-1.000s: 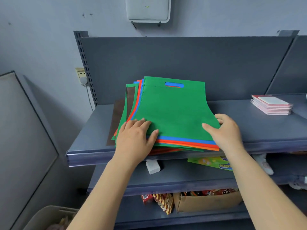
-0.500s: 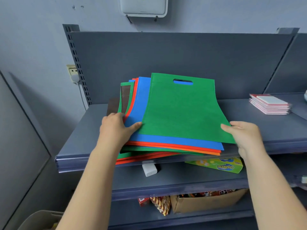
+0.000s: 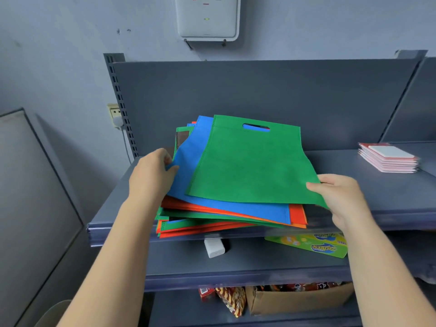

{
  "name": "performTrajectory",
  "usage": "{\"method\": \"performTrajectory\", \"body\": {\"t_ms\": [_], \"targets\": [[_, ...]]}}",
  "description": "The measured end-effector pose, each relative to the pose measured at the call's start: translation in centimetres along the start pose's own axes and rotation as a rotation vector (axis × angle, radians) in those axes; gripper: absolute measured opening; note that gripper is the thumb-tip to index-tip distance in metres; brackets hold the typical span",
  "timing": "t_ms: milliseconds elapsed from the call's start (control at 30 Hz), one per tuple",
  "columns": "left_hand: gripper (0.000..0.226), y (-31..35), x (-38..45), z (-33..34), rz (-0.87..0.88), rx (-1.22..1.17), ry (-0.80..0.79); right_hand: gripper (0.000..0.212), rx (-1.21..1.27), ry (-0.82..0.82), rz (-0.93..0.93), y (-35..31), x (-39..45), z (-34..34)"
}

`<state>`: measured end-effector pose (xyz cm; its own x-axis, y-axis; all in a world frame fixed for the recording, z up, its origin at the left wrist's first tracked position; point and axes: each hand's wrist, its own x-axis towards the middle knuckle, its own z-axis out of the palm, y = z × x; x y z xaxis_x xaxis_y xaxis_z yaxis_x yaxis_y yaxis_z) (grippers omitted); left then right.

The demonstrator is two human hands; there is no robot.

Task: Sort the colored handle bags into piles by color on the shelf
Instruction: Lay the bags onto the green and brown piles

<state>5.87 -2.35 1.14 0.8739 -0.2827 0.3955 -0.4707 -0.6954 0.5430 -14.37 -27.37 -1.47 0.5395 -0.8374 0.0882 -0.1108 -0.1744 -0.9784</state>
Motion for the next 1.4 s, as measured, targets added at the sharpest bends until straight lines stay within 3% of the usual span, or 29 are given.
{"method": "performTrajectory", "body": {"t_ms": [133, 267, 667, 967, 1167, 1400], "targets": [[0.005, 0.3, -2.4, -1.4, 0.063, -0.143, 0.137, 0.038, 0.068, 0.028, -0.086, -0.2, -1.2, 0.0], [0.015, 0.6, -6.5, -2.7, 0.089, -0.229, 0.303, 0.043, 0.244, -0.045, -0.007, 0.1, -3.3, -0.4], [0.022, -0.3, -24.4, -7.6, -0.268, -0.573, 0.732, 0.042, 0.677, -0.449, 0.282, 0.6, -13.4, -3.1], [0.017, -1.5, -38.6, -13.8, -0.431, -0.796, 1.042, 0.042, 0.77, -0.792, 0.358, 1.0, -23.2, -2.3], [0.015, -2.2, -46.1, -20.1, -0.437, -0.78, 1.259, 0.058, 0.787, -1.027, 0.332, -1.0, -29.6, 0.8], [0.014, -2.5, -55.6, -27.6, -0.413, -0.619, 1.492, 0.055, 0.772, -1.279, 0.389, -3.7, -39.1, 5.2]]}}
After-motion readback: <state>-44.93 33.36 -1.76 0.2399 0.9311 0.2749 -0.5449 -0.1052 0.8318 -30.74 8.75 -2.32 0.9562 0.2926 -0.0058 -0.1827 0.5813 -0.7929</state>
